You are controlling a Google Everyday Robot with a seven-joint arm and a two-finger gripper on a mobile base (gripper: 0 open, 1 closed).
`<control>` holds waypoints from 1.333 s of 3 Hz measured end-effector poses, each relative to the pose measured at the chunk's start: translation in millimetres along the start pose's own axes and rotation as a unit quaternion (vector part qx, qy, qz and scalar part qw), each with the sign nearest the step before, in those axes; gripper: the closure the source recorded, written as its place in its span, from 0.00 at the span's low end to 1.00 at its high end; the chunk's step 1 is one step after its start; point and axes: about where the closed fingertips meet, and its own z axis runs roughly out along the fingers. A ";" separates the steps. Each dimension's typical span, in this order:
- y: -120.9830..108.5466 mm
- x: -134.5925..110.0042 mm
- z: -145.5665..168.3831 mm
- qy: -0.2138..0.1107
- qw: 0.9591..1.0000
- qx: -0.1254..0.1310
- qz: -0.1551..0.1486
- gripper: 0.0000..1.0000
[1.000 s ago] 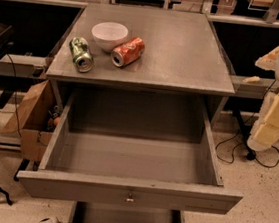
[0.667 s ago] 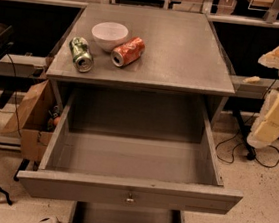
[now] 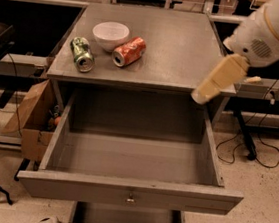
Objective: Place coke can into top drawer
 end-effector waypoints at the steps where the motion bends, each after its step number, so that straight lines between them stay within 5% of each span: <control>1: -31.7 -44.5 37.3 -0.054 0.997 -0.002 0.054 0.00; 3: -95.1 -155.2 116.0 -0.148 0.979 0.005 0.139 0.00; 4: -95.1 -155.2 116.0 -0.148 0.979 0.005 0.139 0.00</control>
Offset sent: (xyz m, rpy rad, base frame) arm 0.2013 0.1189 0.0035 0.4319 -0.0591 -0.2052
